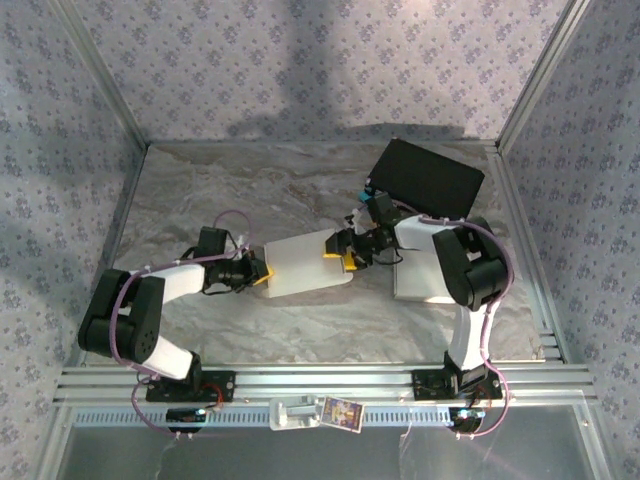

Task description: Fold the paper box

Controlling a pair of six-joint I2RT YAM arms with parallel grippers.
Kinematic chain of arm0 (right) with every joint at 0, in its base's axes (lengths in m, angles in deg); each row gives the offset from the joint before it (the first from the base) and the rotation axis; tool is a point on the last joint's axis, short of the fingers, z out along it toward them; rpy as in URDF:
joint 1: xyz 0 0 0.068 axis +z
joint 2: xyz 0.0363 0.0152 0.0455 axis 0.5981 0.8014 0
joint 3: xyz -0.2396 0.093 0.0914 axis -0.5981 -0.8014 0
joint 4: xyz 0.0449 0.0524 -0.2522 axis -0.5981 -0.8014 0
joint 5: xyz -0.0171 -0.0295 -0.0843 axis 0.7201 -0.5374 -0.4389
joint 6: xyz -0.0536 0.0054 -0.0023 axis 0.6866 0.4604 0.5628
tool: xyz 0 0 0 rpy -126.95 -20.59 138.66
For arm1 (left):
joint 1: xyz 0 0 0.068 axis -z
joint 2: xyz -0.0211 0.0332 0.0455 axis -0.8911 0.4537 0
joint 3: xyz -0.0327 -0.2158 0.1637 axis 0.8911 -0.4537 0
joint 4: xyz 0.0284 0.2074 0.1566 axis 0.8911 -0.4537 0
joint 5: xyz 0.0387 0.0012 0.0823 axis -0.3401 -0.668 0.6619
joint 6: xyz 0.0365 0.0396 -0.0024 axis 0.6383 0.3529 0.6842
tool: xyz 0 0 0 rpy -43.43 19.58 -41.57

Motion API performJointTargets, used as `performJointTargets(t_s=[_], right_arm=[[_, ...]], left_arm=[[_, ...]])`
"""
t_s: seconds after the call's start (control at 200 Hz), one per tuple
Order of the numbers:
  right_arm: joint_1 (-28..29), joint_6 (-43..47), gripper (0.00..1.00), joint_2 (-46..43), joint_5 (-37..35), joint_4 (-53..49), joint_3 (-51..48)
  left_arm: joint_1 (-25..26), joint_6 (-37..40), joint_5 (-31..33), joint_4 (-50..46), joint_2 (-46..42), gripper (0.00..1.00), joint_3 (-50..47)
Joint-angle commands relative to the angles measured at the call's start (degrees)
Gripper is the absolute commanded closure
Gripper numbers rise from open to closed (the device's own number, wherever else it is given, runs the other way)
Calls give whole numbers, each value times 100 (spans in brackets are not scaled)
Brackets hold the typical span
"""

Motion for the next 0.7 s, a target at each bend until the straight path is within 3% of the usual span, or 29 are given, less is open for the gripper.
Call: performJointTargets(t_s=[0.0,0.17,0.39,0.505,0.695], right_arm=[[225,-606,38,165,107,645,108],[232,-1419,45,-10,-30,1267,-105],[155,-2689,72,-66,25,1089,-36],[109,-3460,74,-124,94,979,28],[-74,-3812,75,-243,265,-615,551]], left_arm=[[-42,-15,615,-502,237,95,-248],[-54,-56,682,-575,-47,89,-184],[62,50,1324,-1107,-1348,68,397],[685,1105,2070,-1497,-2051,64,958],[1915,3554,2636,-2061,-2557,61,1451]])
